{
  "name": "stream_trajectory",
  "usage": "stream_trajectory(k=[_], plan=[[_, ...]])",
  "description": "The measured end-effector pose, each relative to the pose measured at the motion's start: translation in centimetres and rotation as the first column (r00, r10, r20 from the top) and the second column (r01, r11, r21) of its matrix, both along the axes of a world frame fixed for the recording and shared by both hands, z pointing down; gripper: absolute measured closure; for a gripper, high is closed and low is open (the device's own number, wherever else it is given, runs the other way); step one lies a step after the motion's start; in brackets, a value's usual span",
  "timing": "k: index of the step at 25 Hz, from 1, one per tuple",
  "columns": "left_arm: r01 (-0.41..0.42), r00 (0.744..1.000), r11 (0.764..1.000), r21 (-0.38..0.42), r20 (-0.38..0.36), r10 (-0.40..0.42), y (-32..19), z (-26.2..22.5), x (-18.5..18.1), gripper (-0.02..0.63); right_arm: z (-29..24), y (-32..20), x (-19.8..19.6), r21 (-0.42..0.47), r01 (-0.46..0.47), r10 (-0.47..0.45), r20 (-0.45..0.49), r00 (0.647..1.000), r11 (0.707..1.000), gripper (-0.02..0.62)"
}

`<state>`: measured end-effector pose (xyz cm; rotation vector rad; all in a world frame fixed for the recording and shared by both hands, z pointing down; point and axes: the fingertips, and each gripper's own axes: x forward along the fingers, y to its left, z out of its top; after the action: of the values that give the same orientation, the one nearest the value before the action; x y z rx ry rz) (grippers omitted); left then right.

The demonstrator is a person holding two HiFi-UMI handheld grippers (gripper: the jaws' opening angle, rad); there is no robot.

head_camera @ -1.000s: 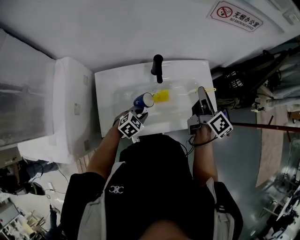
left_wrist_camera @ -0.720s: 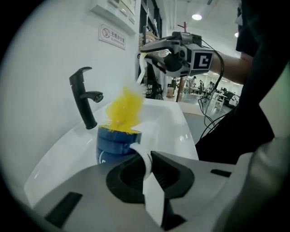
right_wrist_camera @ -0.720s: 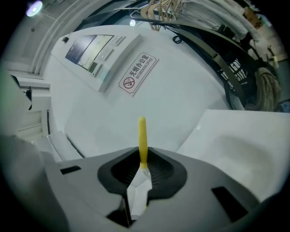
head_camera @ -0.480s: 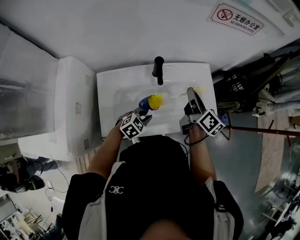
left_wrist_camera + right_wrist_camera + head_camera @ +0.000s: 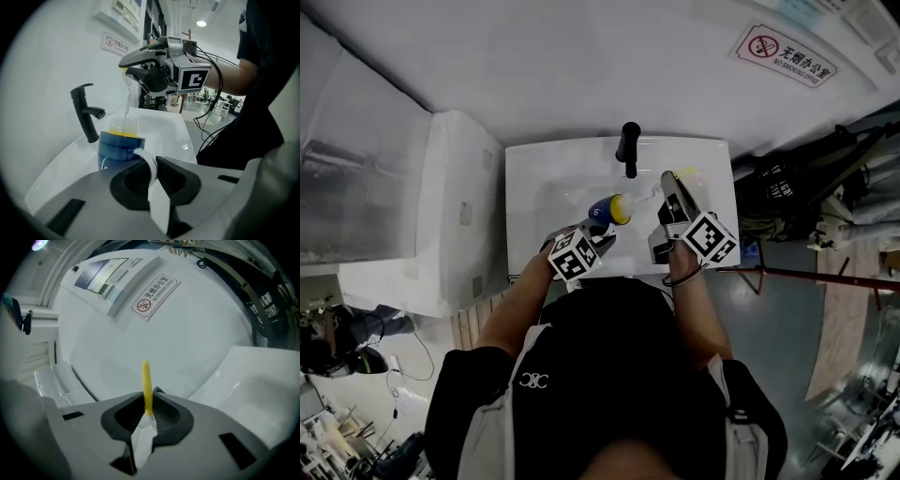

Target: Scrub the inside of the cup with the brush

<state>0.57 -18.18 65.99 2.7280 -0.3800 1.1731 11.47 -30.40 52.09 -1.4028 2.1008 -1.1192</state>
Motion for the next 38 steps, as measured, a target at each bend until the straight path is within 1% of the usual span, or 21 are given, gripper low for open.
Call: stream_trajectory(k=[5, 8, 10, 13, 15, 16, 18, 20, 25, 29, 34, 38], plan=[[0.029, 1.000, 0.999, -0.022, -0.009, -0.029, -0.1, 0.3, 0.1, 0.560, -0.7, 0.5, -1.9, 0.025, 0.084, -0.085, 0.041, 0.996, 0.996, 0.532], [0.088, 0.995, 0.995, -0.041, -0.044, -0.090, -1.1, 0.0, -0.3, 0.560, -1.3, 1.3, -2.4, 0.033, 0.136, -0.138, 0.047, 0.989, 0.990, 0.531], [0.155, 0.984, 0.986, -0.061, -0.081, -0.160, -2.1, -0.3, -0.8, 0.560, -1.3, 1.9, -2.2, 0.021, 0.162, -0.162, 0.026, 0.986, 0.987, 0.532], [0.260, 0.953, 0.963, -0.077, -0.137, -0.269, -3.8, -1.0, -1.6, 0.560, -0.9, 3.0, -1.8, -0.013, 0.198, -0.199, -0.021, 0.980, 0.980, 0.538], [0.299, 0.938, 0.952, -0.067, -0.163, -0.306, -4.7, -1.6, -2.3, 0.560, -0.3, 3.7, -1.1, -0.044, 0.204, -0.206, -0.042, 0.978, 0.978, 0.541], [0.307, 0.934, 0.950, -0.060, -0.171, -0.313, -5.0, -1.9, -2.5, 0.560, 0.2, 3.8, -0.7, -0.056, 0.200, -0.202, -0.043, 0.978, 0.978, 0.541], [0.302, 0.937, 0.953, -0.042, -0.173, -0.304, -5.2, -2.3, -2.9, 0.560, 0.9, 3.9, 0.0, -0.072, 0.185, -0.187, -0.024, 0.982, 0.980, 0.541], [0.278, 0.947, 0.960, -0.022, -0.163, -0.278, -4.9, -2.5, -3.1, 0.560, 1.6, 3.6, 0.6, -0.084, 0.166, -0.167, 0.002, 0.986, 0.982, 0.540], [0.174, 0.980, 0.984, 0.045, -0.108, -0.168, -2.9, -2.8, -3.3, 0.560, 3.7, 2.2, 2.1, -0.112, 0.112, -0.108, 0.041, 0.993, 0.987, 0.537], [0.098, 0.992, 0.993, 0.061, -0.091, -0.092, -1.0, -3.1, -3.0, 0.558, 5.0, 0.8, 2.4, -0.133, 0.092, -0.082, 0.080, 0.993, 0.987, 0.537], [0.054, 0.994, 0.998, 0.040, -0.093, -0.050, 0.6, -2.6, -2.3, 0.560, 4.0, -0.7, 0.7, -0.103, 0.114, -0.106, 0.086, 0.991, 0.988, 0.541], [0.031, 0.996, 0.999, 0.033, -0.081, -0.028, 1.1, -2.3, -2.0, 0.560, 2.1, -0.8, -1.5, -0.059, 0.174, -0.170, 0.072, 0.983, 0.983, 0.545]])
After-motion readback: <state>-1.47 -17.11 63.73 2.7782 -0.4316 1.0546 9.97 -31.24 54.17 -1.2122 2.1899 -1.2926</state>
